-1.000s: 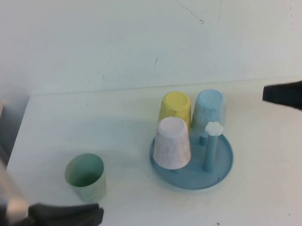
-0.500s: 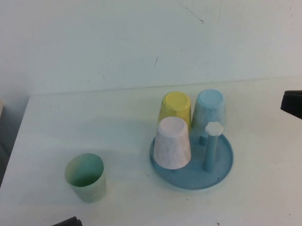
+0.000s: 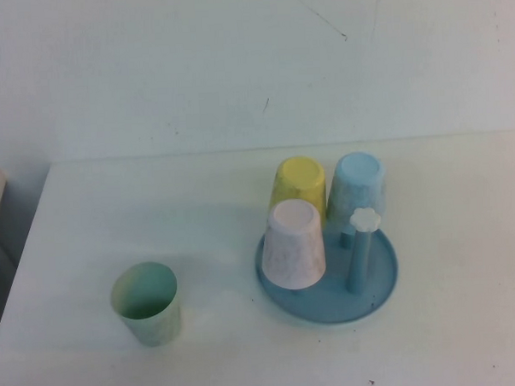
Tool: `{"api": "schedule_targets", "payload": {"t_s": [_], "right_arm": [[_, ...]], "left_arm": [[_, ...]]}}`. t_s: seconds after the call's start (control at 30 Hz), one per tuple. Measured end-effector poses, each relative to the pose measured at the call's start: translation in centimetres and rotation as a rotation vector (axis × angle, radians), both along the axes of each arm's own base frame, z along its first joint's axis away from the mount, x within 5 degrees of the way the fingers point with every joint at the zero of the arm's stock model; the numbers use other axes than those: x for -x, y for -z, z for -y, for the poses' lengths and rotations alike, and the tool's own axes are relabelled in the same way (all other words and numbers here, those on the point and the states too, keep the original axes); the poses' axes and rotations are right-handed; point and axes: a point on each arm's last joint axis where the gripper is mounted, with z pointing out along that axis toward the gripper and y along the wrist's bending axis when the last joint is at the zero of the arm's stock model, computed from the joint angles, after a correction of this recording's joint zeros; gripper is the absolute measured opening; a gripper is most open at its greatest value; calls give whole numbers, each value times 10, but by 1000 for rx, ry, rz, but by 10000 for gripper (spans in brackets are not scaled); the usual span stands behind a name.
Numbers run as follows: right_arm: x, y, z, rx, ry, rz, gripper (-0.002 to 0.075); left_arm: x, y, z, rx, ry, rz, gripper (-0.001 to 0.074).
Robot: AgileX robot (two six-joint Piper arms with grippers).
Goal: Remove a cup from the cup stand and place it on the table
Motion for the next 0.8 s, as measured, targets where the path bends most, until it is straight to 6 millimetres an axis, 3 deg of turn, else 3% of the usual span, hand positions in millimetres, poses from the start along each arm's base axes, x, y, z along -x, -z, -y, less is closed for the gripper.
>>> {"api": "schedule_targets", "payload": {"t_s": [0.23, 0.37, 0.57, 0.67, 0.8], "right_arm": [[1, 0, 0, -29, 2, -26, -1], [7, 1, -7, -13, -84, -25, -1], [17, 21, -12, 187, -199, -148, -1], [18, 32, -6, 306, -132, -197, -1], [13, 23, 8, 418, 110, -19, -1]], "left_arm": [[4, 2, 3, -3, 48, -19, -1], [6, 3, 4, -7, 73, -26, -1], [6, 3, 4, -6, 82, -32, -1], [7, 3, 4, -5, 82, -31, -1], [7, 3, 5, -5, 88, -33, -1]]}}
